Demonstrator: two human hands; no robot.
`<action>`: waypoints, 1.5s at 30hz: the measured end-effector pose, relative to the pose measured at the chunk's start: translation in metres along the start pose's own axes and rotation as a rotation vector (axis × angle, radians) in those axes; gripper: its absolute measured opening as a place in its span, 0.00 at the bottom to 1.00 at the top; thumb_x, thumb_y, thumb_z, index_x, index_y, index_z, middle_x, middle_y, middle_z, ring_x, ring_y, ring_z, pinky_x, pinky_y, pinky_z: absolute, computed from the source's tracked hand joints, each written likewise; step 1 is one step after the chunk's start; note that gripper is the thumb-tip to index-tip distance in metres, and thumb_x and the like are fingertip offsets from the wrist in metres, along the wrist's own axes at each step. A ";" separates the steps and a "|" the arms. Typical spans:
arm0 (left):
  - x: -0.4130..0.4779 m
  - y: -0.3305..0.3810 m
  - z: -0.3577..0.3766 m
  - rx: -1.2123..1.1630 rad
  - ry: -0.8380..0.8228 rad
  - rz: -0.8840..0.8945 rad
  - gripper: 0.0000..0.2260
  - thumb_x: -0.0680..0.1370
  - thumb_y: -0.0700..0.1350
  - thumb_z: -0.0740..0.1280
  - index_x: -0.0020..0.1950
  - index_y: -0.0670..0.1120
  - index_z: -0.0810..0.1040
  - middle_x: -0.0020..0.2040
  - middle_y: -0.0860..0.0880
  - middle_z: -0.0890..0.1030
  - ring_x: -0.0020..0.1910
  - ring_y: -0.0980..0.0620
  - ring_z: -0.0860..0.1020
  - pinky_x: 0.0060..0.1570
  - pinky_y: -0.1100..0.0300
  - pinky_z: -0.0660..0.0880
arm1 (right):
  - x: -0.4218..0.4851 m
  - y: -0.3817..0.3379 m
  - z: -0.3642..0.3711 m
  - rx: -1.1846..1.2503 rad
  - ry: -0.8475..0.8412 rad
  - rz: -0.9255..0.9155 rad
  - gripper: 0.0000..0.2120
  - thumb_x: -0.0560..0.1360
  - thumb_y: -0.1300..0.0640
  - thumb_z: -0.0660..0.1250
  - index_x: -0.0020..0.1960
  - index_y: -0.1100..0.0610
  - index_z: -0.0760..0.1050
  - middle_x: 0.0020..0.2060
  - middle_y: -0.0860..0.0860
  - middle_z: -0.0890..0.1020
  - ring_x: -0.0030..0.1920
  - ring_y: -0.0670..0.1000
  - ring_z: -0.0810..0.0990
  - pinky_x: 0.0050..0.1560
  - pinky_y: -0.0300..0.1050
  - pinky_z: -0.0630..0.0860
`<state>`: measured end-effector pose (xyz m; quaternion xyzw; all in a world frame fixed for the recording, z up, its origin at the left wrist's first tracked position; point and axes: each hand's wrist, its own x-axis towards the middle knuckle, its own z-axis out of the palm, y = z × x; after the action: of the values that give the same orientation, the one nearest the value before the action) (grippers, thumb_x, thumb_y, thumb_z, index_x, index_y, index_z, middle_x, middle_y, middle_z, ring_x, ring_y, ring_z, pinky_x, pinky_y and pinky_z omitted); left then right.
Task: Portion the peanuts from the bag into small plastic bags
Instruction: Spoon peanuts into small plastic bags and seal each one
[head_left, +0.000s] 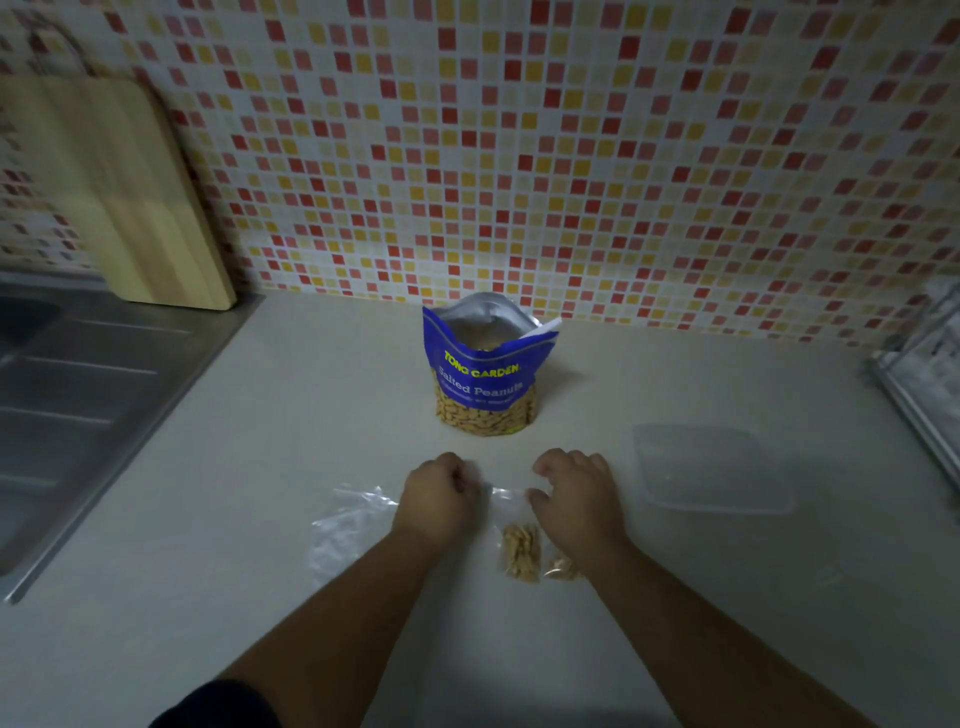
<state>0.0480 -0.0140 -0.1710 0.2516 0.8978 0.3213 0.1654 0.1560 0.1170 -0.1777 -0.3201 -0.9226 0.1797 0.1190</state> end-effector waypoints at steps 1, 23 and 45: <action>0.004 -0.005 -0.011 0.012 0.045 -0.011 0.05 0.75 0.42 0.65 0.45 0.43 0.79 0.43 0.45 0.81 0.42 0.46 0.77 0.41 0.63 0.66 | 0.003 -0.003 0.000 0.027 0.016 0.001 0.12 0.69 0.52 0.70 0.51 0.53 0.78 0.45 0.51 0.81 0.51 0.56 0.75 0.55 0.47 0.69; 0.018 -0.042 -0.104 0.164 -0.253 0.219 0.18 0.65 0.40 0.76 0.41 0.56 0.69 0.39 0.56 0.77 0.36 0.63 0.73 0.35 0.76 0.68 | 0.012 -0.105 0.006 0.535 -0.417 0.032 0.05 0.71 0.58 0.70 0.42 0.48 0.79 0.35 0.45 0.78 0.39 0.45 0.75 0.40 0.35 0.71; 0.010 0.033 -0.113 -0.915 -0.247 -0.417 0.08 0.76 0.43 0.68 0.42 0.39 0.78 0.32 0.44 0.79 0.30 0.51 0.77 0.31 0.63 0.78 | 0.027 -0.110 -0.045 0.545 0.114 -0.028 0.04 0.71 0.59 0.70 0.40 0.58 0.82 0.35 0.50 0.82 0.39 0.47 0.76 0.35 0.30 0.66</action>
<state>-0.0005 -0.0427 -0.0672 0.0054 0.6703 0.6090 0.4240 0.0901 0.0646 -0.0893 -0.2732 -0.8363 0.4014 0.2546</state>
